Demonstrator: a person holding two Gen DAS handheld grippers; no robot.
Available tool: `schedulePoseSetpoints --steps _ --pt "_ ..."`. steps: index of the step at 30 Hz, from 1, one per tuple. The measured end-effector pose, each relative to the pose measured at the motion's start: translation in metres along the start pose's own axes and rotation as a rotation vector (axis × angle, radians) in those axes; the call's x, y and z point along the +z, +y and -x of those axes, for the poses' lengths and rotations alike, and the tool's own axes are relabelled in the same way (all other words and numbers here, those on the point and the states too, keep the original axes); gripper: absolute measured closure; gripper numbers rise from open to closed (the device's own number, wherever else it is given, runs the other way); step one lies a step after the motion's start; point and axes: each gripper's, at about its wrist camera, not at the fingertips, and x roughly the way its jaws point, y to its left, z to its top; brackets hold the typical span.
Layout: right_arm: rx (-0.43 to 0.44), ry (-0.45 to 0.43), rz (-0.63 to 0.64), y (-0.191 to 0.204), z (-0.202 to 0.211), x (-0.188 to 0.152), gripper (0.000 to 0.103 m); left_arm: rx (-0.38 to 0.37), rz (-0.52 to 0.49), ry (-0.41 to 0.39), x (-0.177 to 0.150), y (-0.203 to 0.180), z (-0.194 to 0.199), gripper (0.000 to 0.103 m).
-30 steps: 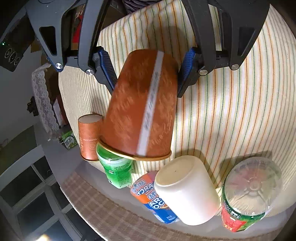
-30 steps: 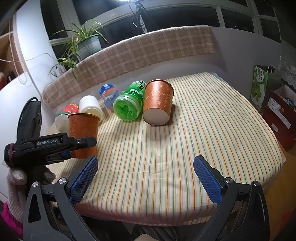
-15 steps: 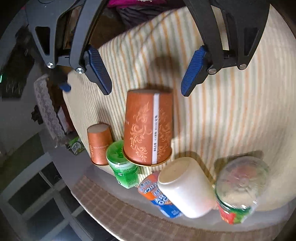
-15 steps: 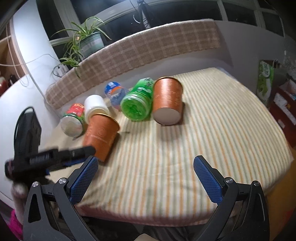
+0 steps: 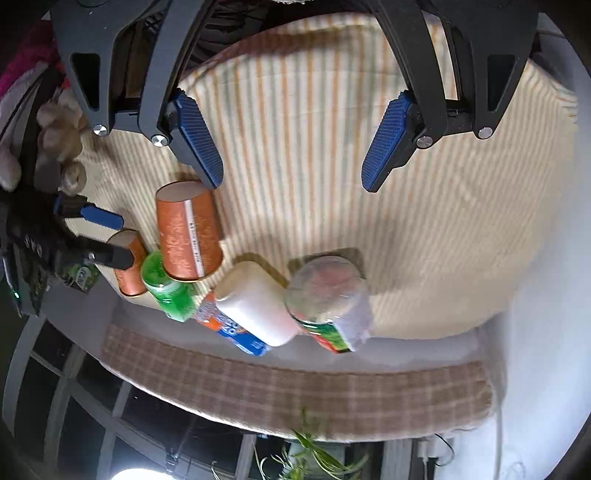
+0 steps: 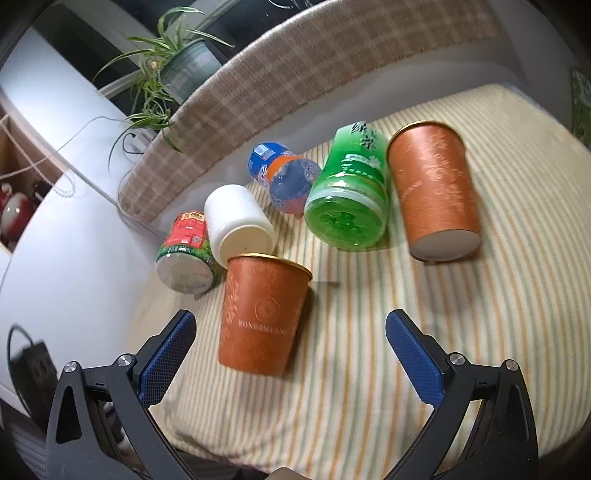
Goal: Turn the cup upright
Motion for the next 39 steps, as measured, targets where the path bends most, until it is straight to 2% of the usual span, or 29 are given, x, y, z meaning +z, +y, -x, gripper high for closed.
schedulePoseSetpoints --steps 4,14,17,25,29,32,34,35,39 --pt "0.012 0.027 0.002 0.003 -0.008 0.006 0.003 0.028 -0.006 -0.034 -0.002 0.001 0.006 0.023" --pt "0.042 0.106 -0.066 -0.005 -0.025 0.011 0.005 -0.032 0.055 -0.038 -0.009 0.004 0.005 0.023" --pt "0.057 0.136 -0.082 -0.006 -0.032 0.012 0.015 -0.046 0.068 -0.028 -0.011 0.004 0.003 0.023" --pt "0.1 0.179 -0.125 -0.009 -0.046 0.017 0.015 -0.056 0.068 -0.017 -0.014 0.0 0.001 0.023" --pt "0.12 0.197 -0.109 -0.002 -0.054 0.021 0.027 -0.063 0.064 -0.01 -0.015 -0.004 0.001 0.023" --pt "0.108 0.198 -0.086 0.003 -0.057 0.024 0.027 -0.063 0.064 -0.011 -0.015 -0.006 0.002 0.023" --pt "0.104 0.203 -0.073 0.004 -0.059 0.025 0.031 -0.06 0.063 -0.014 -0.014 -0.007 0.003 0.023" --pt "0.107 0.21 -0.068 0.004 -0.061 0.025 0.04 -0.059 0.063 -0.015 -0.014 -0.007 0.003 0.023" --pt "0.104 0.209 -0.045 0.005 -0.061 0.025 0.041 -0.06 0.068 -0.012 -0.012 -0.007 0.002 0.023"
